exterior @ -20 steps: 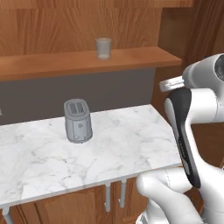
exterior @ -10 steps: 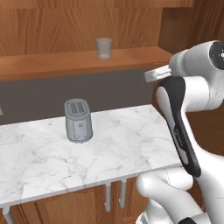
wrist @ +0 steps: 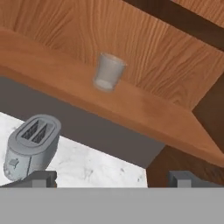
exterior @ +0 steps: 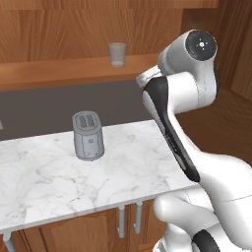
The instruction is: There is a bowl on the dining counter. Grab a lemon wedge from the fridge and place it in the bowl. Then get the liquor bottle and glass cup from the cabinet and place them next to the bowl.
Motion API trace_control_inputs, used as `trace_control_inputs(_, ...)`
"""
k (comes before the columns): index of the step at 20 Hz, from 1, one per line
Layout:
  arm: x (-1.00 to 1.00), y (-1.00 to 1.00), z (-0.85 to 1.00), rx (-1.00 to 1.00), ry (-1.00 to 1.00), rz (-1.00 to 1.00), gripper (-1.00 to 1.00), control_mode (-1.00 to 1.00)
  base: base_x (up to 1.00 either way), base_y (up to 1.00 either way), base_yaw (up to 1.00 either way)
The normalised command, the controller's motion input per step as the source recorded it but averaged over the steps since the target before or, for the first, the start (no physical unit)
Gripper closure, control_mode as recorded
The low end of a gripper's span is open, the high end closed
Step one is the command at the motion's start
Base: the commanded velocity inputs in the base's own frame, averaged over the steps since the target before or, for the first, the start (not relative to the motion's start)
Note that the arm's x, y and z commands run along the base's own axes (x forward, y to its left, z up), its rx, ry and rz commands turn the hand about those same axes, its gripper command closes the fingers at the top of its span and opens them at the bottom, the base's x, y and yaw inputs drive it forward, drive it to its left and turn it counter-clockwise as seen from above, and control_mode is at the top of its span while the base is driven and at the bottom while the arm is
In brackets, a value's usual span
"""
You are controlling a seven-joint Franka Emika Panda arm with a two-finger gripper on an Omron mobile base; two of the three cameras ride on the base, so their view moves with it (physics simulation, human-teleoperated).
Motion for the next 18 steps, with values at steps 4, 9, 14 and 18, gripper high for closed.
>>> trace_control_inputs(4, 0.18, 0.06, 0.08, -0.21, 0.00, 0.00, -1.00, -1.00, 0.00, 0.00, 0.00)
trace_control_inputs(9, 0.43, 0.12, 0.06, -0.22, 0.11, 0.00, -1.00, -1.00, 0.00, 0.00, 0.00)
trace_control_inputs(14, 0.25, 0.56, 0.05, -0.18, 0.01, 0.01, -1.00, -1.00, 0.00, 0.00, 0.00)
trace_control_inputs(18, 0.43, 0.20, 0.13, -0.10, 0.00, 0.01, -1.00, -1.00, 0.00, 0.00, 0.00)
